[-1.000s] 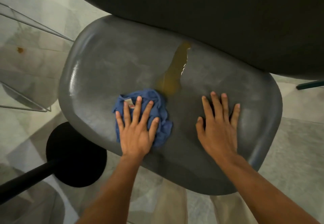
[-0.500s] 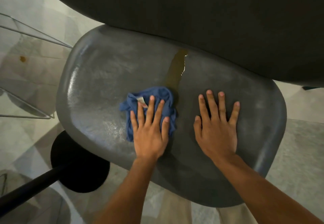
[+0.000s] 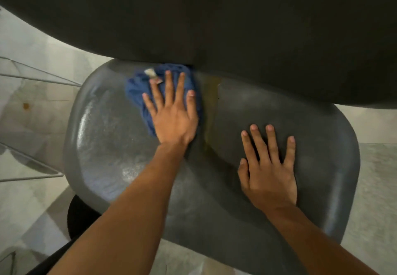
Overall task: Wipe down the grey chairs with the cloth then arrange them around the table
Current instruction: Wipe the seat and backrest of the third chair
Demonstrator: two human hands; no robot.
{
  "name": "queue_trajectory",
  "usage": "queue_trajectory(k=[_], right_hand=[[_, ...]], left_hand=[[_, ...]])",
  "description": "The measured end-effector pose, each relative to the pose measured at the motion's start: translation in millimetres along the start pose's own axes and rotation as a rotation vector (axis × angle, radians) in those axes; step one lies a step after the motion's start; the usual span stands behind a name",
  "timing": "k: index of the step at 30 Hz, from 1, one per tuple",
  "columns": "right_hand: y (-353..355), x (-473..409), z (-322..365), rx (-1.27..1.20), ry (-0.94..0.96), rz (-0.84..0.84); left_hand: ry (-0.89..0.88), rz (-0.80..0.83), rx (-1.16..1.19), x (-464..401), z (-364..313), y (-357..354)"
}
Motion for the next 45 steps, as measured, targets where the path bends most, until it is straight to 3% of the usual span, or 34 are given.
queue_trajectory(k=[4,7,12,17,22,26,31,33,35,38,42,45], right_hand=[[0,1,-1,0.008,-0.007,-0.014],[2,0,-1,-0.006,-0.002,-0.003],[0,2,-1,-0.014,-0.002,-0.019],[-3,3,-2,-0.03,-0.005,-0.048],[-1,2,-3,-0.057,-0.027,-0.047],[1,2,-2,-0.055,-0.03,-0.038],[0,2,-1,-0.035,-0.013,-0.016],[-2,2,0,-0.038,-0.014,-0.023],[-3,1,1,-0.049,-0.022,-0.034],[-1,0,-1,-0.063,-0.032,-0.057],[4,2,-3,-0.082,-0.038,-0.065],[7,-1,-1,-0.086,-0.066,-0.038]], left_hand=[[-0.386,0.158,-0.003,57,-56,-29],[-0.576,0.261,-0.06,105,-28,-24],[-0.352,0.157,-0.18,85,57,13],[-0.049,0.036,-0.074,27,14,1],[-0.374,0.116,-0.058,60,-56,-34],[-0.477,0.192,-0.115,91,-6,-16],[-0.153,0.098,-0.164,59,74,30],[-0.003,0.025,-0.082,20,65,34],[0.037,-0.013,-0.037,-6,33,19],[-0.104,0.003,-0.032,5,-24,-12],[-0.527,0.208,-0.088,67,-40,-23],[-0.517,0.198,-0.149,60,-7,-7]])
Point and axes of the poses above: each hand's wrist, its own x-axis away from the middle knuckle, its own y-axis out of the back of the hand, z = x × y, the point moved 6 cm from there along -x, towards the middle knuckle, and after that the axes turned 11 degrees about x, right-handed, at the moved point
